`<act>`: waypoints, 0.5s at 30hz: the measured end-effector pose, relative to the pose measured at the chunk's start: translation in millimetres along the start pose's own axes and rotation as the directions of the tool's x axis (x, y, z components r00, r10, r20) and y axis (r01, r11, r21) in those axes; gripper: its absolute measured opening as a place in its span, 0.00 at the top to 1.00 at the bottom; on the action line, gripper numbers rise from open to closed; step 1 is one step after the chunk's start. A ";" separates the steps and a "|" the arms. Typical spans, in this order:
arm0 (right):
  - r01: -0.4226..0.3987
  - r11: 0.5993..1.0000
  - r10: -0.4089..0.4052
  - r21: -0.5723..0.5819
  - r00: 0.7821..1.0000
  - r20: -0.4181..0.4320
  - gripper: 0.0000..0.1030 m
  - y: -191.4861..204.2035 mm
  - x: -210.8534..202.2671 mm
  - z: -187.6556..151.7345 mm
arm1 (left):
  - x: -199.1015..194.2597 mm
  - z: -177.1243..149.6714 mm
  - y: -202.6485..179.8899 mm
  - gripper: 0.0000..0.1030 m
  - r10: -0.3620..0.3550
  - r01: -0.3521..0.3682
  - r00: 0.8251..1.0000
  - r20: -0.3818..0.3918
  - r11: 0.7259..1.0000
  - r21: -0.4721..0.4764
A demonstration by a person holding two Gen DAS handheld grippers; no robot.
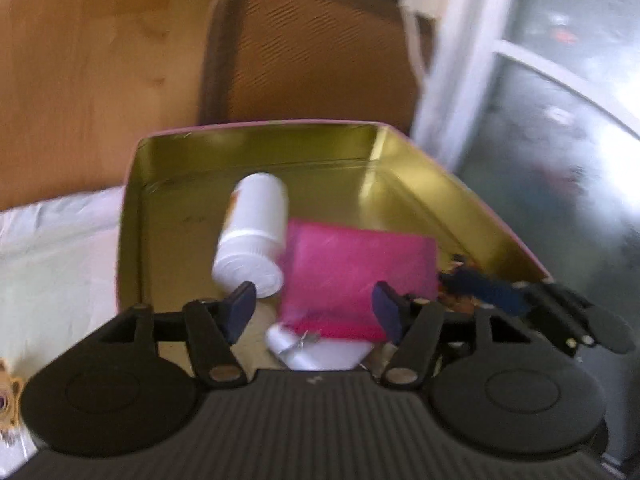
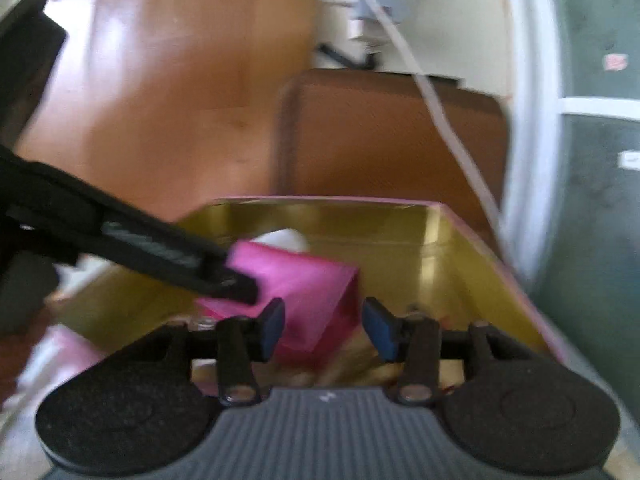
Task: Organize rigid objects
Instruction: 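Carry the pink wallet into the pink tin and open the right tool, then withdraw the right tool from the tin toward the remaining items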
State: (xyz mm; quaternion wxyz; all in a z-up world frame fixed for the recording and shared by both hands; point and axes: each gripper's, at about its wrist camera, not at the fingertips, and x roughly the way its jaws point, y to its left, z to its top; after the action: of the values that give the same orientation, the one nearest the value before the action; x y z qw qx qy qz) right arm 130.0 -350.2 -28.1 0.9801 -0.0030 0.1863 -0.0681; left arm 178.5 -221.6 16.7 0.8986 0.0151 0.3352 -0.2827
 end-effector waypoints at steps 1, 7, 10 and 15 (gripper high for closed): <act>0.015 0.999 -0.016 0.028 1.000 0.014 0.54 -4.4 0.0 -2.0 | -2.0 -0.5 1.8 0.31 0.007 -0.007 1.000 0.008 1.000 -0.020; -0.035 0.989 0.025 0.146 0.997 0.073 0.53 -17.6 -20.4 -12.6 | -25.2 -10.1 2.4 0.30 0.087 -0.086 0.994 0.068 0.996 -0.011; -0.050 0.982 0.033 0.183 0.995 0.098 0.53 -17.1 -32.4 -13.8 | -38.3 -18.5 0.1 0.30 0.123 -0.124 0.990 0.074 0.992 0.009; -0.087 0.961 0.052 0.262 0.989 0.136 0.53 -17.8 -58.3 -18.3 | -64.6 -34.9 -6.2 0.30 0.158 -0.164 0.982 0.099 0.985 0.061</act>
State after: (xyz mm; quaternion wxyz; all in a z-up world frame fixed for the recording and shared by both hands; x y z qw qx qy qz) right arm 67.3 -359.5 -23.3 0.9832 0.1316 0.1122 -0.0577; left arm 114.8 -187.1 30.1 0.9323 0.0600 0.2801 -0.2210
